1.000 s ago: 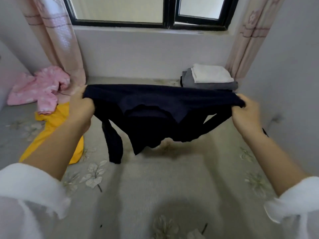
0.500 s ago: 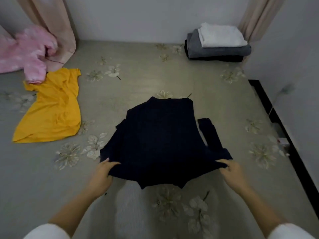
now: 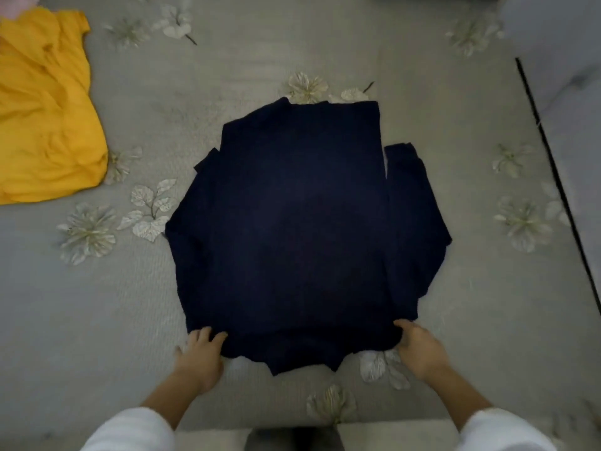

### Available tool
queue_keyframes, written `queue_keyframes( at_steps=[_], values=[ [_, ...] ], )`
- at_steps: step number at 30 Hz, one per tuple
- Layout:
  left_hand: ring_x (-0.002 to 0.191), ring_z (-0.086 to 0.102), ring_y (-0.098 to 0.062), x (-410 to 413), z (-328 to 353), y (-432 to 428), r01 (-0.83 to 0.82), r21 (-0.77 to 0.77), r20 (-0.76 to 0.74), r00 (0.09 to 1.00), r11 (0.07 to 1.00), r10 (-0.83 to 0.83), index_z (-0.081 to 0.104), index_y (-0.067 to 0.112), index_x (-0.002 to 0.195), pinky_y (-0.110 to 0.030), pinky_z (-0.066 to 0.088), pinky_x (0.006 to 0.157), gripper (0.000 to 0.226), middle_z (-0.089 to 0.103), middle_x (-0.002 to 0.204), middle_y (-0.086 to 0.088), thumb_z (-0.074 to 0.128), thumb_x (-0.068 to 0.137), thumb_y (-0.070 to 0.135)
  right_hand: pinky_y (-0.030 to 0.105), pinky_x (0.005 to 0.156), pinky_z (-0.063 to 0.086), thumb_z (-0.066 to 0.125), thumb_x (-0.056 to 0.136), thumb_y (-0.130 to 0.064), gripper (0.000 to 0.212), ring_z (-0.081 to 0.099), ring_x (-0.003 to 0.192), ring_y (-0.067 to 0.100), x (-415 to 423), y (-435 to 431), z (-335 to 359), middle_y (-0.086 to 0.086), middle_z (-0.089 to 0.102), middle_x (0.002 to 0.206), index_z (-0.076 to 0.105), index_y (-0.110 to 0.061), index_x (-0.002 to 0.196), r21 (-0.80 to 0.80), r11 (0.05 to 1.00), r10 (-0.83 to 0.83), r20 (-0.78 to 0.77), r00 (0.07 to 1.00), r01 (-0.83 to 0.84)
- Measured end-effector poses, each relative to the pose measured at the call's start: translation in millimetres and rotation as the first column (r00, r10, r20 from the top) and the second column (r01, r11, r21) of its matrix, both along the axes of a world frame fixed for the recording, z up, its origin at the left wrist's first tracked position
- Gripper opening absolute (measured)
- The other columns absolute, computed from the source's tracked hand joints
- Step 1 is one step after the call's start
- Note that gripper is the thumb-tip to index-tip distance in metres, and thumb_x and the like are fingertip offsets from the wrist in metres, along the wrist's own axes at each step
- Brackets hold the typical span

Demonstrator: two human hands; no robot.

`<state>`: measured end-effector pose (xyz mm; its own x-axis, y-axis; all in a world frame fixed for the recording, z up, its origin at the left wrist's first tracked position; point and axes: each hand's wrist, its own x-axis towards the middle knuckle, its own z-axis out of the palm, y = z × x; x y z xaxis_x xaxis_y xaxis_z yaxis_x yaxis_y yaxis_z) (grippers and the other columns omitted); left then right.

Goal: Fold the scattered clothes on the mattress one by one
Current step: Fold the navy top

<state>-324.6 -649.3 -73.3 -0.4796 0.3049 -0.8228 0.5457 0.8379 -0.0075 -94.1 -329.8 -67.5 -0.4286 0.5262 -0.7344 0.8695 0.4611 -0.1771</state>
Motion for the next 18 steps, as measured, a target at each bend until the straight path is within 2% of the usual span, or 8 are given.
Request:
queue_keyframes(
  at_steps=[2, 4, 6, 9, 10, 12, 14, 18],
  values=[
    [0.112, 0.045, -0.023, 10.6, -9.0, 5.4, -0.222, 0.163, -0.082, 0.968, 0.961, 0.238, 0.047, 0.014, 0.123, -0.040, 0.045, 0.094, 0.029, 0.047, 0.124, -0.009, 0.045, 0.095, 0.022, 0.029, 0.069, 0.044, 0.049, 0.091, -0.004, 0.026, 0.056, 0.079, 0.019, -0.9, -11.0, -7.1, 0.008, 0.060, 0.089, 0.051, -0.006, 0.117, 0.003, 0.972, -0.235, -0.097, 0.967, 0.236],
    [0.081, 0.055, -0.022, 22.7, -12.9, 15.1, -0.530, 0.244, 0.026, 0.841, 0.812, 0.541, 0.053, 0.009, 0.086, -0.037, 0.051, 0.077, 0.018, 0.059, 0.090, -0.010, 0.049, 0.095, 0.023, 0.033, 0.069, 0.048, 0.053, 0.091, -0.008, 0.003, 0.054, 0.069, 0.020, -6.8, -24.9, -12.5, 0.005, 0.053, 0.071, 0.051, -0.006, 0.091, -0.027, 0.876, -0.481, -0.132, 0.867, 0.482],
    [0.073, 0.059, -0.024, 37.4, -21.2, 23.4, -0.818, 0.141, 0.198, 0.576, 0.558, 0.793, 0.055, 0.008, 0.075, -0.036, 0.051, 0.072, 0.029, 0.061, 0.077, -0.012, 0.054, 0.095, 0.030, 0.032, 0.064, 0.049, 0.061, 0.091, -0.021, 0.019, 0.056, 0.065, 0.020, -15.4, -41.9, -19.3, 0.007, 0.058, 0.068, 0.056, -0.006, 0.079, -0.165, 0.711, -0.699, -0.056, 0.713, 0.684],
    [0.088, 0.064, -0.034, 58.3, -32.7, 38.6, -0.989, 0.146, 0.346, 0.068, 0.018, 0.936, 0.061, 0.005, 0.094, -0.041, 0.055, 0.079, 0.024, 0.066, 0.093, -0.016, 0.069, 0.087, 0.027, 0.040, 0.072, 0.055, 0.072, 0.084, -0.027, 0.024, 0.064, 0.073, 0.027, -29.5, -67.7, -34.4, 0.013, 0.066, 0.079, 0.059, -0.007, 0.080, -0.351, 0.389, -0.894, 0.081, 0.442, 0.852],
    [0.090, 0.063, -0.033, 64.0, -33.2, 44.7, -0.976, 0.180, 0.392, -0.046, -0.126, 0.919, 0.061, 0.007, 0.093, -0.041, 0.055, 0.081, 0.018, 0.066, 0.094, -0.014, 0.071, 0.086, 0.019, 0.042, 0.074, 0.056, 0.074, 0.083, -0.021, 0.022, 0.064, 0.073, 0.027, -32.8, -73.3, -39.7, 0.013, 0.065, 0.079, 0.057, -0.007, 0.080, -0.362, 0.326, -0.923, 0.080, 0.377, 0.873],
    [0.086, 0.061, -0.030, 70.5, -31.9, 55.8, -0.937, 0.198, 0.449, -0.173, -0.286, 0.877, 0.059, 0.008, 0.096, -0.038, 0.053, 0.077, 0.016, 0.064, 0.092, -0.011, 0.069, 0.085, 0.004, 0.039, 0.067, 0.055, 0.073, 0.082, -0.007, 0.017, 0.062, 0.068, 0.025, -35.3, -79.4, -48.2, 0.013, 0.063, 0.082, 0.057, -0.003, 0.087, -0.347, 0.249, -0.959, 0.046, 0.281, 0.904],
    [0.074, 0.057, -0.026, 73.1, -27.5, 60.9, -0.931, 0.180, 0.444, -0.211, -0.317, 0.871, 0.058, 0.009, 0.085, -0.035, 0.049, 0.064, 0.016, 0.060, 0.083, -0.011, 0.062, 0.085, -0.007, 0.031, 0.055, 0.050, 0.070, 0.080, 0.002, 0.019, 0.059, 0.065, 0.024, -31.4, -81.5, -51.4, 0.016, 0.063, 0.086, 0.057, 0.002, 0.094, -0.303, 0.277, -0.957, 0.001, 0.291, 0.912],
    [0.065, 0.054, -0.029, 72.2, -26.8, 47.5, -0.953, 0.083, 0.330, -0.248, -0.290, 0.911, 0.054, 0.003, 0.079, -0.036, 0.048, 0.057, 0.018, 0.058, 0.079, -0.017, 0.055, 0.082, -0.015, 0.028, 0.063, 0.039, 0.065, 0.077, 0.002, 0.019, 0.049, 0.069, 0.022, -16.2, -78.8, -45.4, 0.004, 0.048, 0.069, 0.048, -0.001, 0.087, -0.092, 0.636, -0.770, -0.020, 0.637, 0.766]
  ],
)
